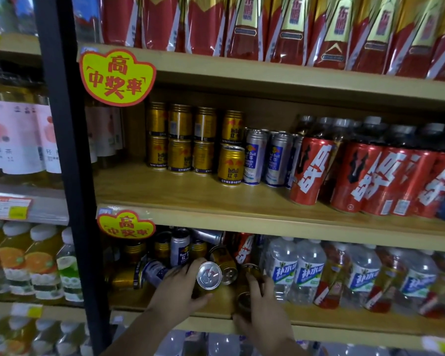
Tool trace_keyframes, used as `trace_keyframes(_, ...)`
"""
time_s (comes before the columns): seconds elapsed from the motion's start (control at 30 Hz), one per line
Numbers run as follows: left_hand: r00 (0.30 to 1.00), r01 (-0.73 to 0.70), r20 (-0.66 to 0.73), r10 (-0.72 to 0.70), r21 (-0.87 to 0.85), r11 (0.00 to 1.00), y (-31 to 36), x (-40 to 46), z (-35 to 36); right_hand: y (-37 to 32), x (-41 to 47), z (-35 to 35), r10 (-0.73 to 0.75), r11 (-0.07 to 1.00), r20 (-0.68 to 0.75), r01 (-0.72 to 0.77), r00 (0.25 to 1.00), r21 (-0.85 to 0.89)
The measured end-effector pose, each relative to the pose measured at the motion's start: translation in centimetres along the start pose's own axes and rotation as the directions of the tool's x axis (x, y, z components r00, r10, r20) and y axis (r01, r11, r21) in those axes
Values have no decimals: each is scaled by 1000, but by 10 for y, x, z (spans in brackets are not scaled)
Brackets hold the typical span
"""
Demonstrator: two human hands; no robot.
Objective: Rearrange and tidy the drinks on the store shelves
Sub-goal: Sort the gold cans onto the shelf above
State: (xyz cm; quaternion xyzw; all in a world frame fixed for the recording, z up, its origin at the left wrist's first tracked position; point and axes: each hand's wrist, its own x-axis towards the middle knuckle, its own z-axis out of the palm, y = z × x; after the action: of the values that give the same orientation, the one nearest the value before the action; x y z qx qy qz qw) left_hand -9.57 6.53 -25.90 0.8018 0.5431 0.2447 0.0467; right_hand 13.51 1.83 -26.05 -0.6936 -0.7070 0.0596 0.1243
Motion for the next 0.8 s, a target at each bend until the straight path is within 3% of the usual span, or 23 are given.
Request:
trace_keyframes(0.13,983,154,107,-152,-11,988,4,10,-1,12,-2,5,-8,995,28,6,1000,95)
trace_keyframes(0.43,956,197,218,-194,10,980,8,25,-13,18,7,-2,-161,985,41,158,986,76)
trace_keyframes(0.6,947,207,246,-208,31,978,12,29,-16,15,19,-13,-316,935,163,336,935,-113)
trace_keyframes(0.8,950,204,229,-213,65,977,15,31,-19,19,25,-25,-529,708,292,604,797,-365)
